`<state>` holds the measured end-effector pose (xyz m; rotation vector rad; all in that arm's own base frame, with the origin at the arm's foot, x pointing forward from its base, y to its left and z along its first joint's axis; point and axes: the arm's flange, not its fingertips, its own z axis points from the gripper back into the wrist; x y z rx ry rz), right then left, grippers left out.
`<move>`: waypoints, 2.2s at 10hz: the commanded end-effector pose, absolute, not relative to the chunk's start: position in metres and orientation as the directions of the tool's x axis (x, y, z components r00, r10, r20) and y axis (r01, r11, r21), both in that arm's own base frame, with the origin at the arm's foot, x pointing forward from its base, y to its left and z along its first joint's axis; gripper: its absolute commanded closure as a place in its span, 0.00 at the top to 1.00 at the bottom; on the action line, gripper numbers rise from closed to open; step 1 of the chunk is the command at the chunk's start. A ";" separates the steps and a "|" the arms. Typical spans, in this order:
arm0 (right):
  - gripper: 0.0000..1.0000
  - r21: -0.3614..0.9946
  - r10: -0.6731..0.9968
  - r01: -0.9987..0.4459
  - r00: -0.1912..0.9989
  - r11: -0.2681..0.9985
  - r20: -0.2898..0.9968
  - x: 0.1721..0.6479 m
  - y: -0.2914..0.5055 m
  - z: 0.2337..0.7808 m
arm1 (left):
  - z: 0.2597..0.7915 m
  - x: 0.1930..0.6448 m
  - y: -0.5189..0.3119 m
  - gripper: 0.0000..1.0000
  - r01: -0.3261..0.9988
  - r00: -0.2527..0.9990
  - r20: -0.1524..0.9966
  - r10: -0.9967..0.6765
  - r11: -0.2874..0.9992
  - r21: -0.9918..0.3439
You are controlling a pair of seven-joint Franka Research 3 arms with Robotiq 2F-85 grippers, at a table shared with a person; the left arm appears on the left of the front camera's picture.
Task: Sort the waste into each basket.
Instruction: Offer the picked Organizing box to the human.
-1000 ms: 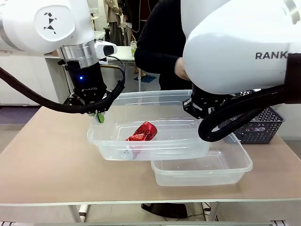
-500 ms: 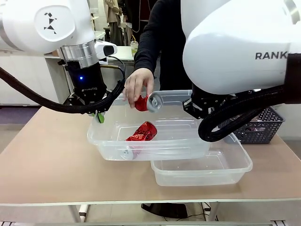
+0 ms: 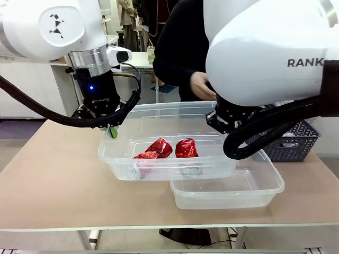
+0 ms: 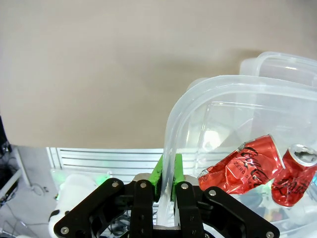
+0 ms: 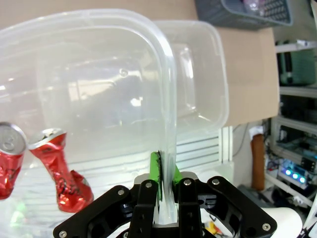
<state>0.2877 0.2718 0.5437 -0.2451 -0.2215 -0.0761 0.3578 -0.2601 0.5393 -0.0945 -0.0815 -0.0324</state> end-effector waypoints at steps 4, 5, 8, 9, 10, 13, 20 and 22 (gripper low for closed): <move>0.05 -0.258 -0.027 0.081 0.978 0.963 0.206 0.288 0.270 0.545 | 0.543 0.353 -0.254 0.07 0.046 0.995 0.090 -0.037 0.994 -0.098; 0.05 -0.258 -0.027 0.081 0.978 0.963 0.206 0.288 0.270 0.545 | 0.543 0.353 -0.254 0.07 0.046 0.995 0.090 -0.037 0.994 -0.098; 0.05 -0.258 -0.027 0.081 0.978 0.963 0.206 0.288 0.270 0.545 | 0.543 0.353 -0.254 0.07 0.046 0.995 0.090 -0.037 0.994 -0.098; 0.05 -0.258 -0.027 0.081 0.978 0.963 0.206 0.288 0.270 0.545 | 0.543 0.353 -0.254 0.07 0.046 0.995 0.090 -0.037 0.994 -0.098; 0.05 -0.258 -0.027 0.081 0.978 0.963 0.206 0.288 0.270 0.545 | 0.543 0.353 -0.254 0.07 0.046 0.995 0.090 -0.037 0.994 -0.098; 0.05 -0.258 -0.027 0.081 0.978 0.963 0.206 0.288 0.270 0.545 | 0.543 0.353 -0.254 0.07 0.046 0.995 0.090 -0.037 0.994 -0.098; 0.05 -0.258 -0.027 0.081 0.978 0.963 0.206 0.288 0.270 0.545 | 0.543 0.353 -0.254 0.07 0.046 0.995 0.090 -0.037 0.994 -0.098; 0.05 -0.195 -0.046 0.079 0.985 0.977 0.168 0.321 0.281 0.542 | 0.550 0.382 -0.268 0.07 0.049 0.995 0.089 -0.045 0.998 -0.042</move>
